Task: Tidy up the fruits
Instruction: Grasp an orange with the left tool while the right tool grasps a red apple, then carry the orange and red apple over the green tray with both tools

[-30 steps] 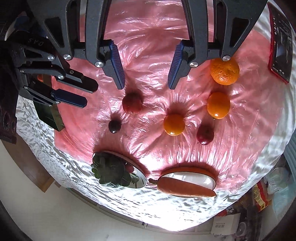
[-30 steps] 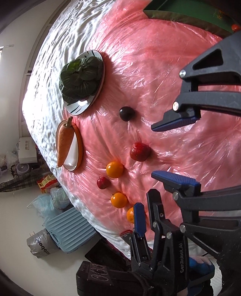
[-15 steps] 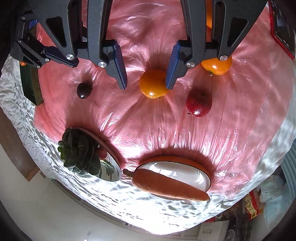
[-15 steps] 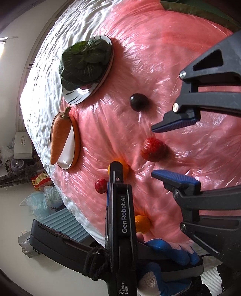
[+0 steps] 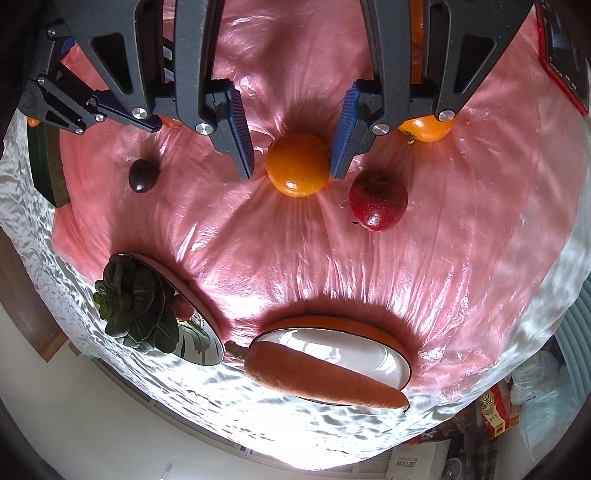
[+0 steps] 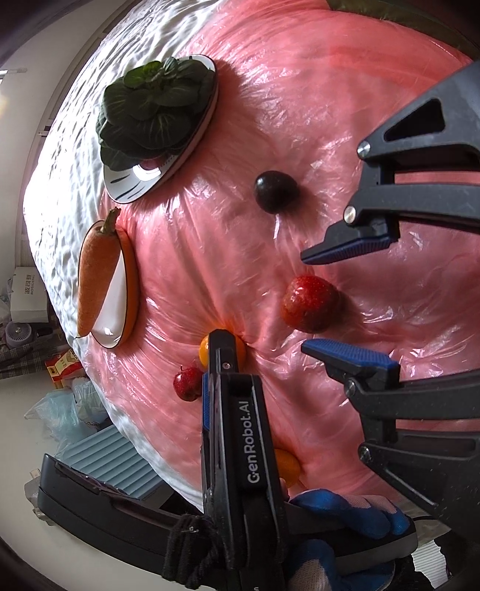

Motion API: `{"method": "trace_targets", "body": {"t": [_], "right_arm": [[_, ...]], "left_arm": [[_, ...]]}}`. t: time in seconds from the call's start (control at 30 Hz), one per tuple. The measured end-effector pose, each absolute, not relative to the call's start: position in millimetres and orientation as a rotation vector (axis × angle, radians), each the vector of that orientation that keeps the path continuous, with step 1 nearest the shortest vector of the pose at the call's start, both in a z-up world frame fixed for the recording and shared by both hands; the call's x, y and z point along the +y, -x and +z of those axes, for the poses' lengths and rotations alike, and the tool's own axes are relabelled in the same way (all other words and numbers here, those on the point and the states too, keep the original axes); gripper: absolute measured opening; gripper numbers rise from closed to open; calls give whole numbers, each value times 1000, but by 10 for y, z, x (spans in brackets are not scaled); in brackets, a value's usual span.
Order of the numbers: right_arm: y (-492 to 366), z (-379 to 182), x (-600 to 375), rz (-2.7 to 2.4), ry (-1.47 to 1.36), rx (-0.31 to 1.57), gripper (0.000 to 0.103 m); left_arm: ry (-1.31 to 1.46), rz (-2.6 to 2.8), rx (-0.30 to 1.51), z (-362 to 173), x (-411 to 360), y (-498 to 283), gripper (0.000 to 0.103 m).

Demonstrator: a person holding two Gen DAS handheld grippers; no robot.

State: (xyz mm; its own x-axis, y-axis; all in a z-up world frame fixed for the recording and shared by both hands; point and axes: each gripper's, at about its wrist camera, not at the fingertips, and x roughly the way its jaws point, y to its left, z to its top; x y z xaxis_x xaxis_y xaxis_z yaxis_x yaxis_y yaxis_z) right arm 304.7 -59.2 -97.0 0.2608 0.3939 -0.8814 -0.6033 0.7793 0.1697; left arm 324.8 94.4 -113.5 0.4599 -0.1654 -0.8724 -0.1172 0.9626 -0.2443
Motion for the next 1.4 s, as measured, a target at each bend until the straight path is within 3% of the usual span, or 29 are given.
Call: {"method": "trace_targets", "body": {"t": [0.27,0.4,0.93,1.4], "right_arm": [[-3077,-1054,-519,689,225,1143,31],[-3105,-1088,-520,691,212,1154,30],[-2910,-746,-726,720,103,1097,29],[-2311,-363,-1388,663,70,1121,29]], "left_arm": [[254,-16,1104,-1216,920,-3258,37],[246,-15,1105,-1237,944,-3247,31],[286,-83,1048,-942,963,-2976,31],[202,-263,1073,-676,422,-2421,31]]}}
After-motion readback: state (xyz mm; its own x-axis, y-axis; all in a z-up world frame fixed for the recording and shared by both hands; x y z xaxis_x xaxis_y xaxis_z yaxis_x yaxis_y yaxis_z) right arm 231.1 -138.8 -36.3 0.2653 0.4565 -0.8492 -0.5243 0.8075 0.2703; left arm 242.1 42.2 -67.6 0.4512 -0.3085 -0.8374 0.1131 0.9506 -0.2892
